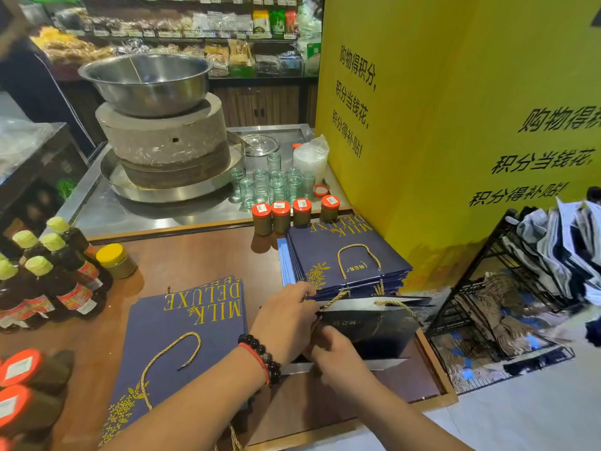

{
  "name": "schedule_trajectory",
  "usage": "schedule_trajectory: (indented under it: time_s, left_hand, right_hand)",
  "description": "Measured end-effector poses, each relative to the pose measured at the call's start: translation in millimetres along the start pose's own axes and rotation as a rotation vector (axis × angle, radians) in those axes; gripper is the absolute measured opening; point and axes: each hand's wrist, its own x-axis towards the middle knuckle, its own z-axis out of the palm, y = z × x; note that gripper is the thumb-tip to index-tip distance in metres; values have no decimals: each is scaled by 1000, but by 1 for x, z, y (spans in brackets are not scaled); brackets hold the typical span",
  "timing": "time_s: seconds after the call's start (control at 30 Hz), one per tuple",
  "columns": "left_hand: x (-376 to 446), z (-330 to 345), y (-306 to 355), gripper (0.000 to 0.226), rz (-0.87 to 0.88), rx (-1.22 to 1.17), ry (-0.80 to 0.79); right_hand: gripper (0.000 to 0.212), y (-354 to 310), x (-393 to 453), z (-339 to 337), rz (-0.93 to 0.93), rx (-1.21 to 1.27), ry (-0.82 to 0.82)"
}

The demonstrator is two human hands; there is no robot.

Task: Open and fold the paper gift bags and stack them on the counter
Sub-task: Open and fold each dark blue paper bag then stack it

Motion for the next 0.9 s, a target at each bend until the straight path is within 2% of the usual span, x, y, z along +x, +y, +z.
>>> schedule_trajectory:
  time_s: [0.03, 0.1, 0.27, 0.4, 0.53, 0.63, 0.7, 0.73, 0.83, 0.87, 0.9]
  left_hand:
    - [0, 1, 0, 17, 3, 8, -4]
    - [0, 2, -1, 20, 3, 25, -12]
    - [2, 3, -3, 3, -2, 44, 36]
    - [3, 4, -3, 9, -6, 58, 44]
    - [4, 1, -3, 18, -3, 78, 31]
    - [5, 2, -4, 15, 18, 60, 51]
    - [5, 4, -7, 14, 44, 38, 74]
    - [4, 5, -9, 13, 55, 24, 80]
    - [3, 9, -12, 13, 78, 8, 103]
    - [3, 9, -11, 14, 76, 9, 111]
    - [2, 10, -9, 15, 72, 10, 119]
  right_hand:
    - [8, -1, 0, 3, 30, 104, -22]
    - [17, 0, -2, 7, 12, 143, -34]
    - [30, 13, -12, 17, -7, -227, -152]
    - [17, 16, -19, 15, -39, -380, -171]
    - [26, 15, -22, 6, -100, -607, -160]
    - [28, 11, -27, 0, -146, -774, -162]
    - [30, -1, -28, -13, -253, -906, -97]
    - [31, -10, -26, -23, -320, -933, -8]
    - [32, -35, -5, -69, -513, -778, 342]
    - [31, -44, 4, -86, -523, -755, 421]
    - [32, -52, 16, -104, -448, -810, 434]
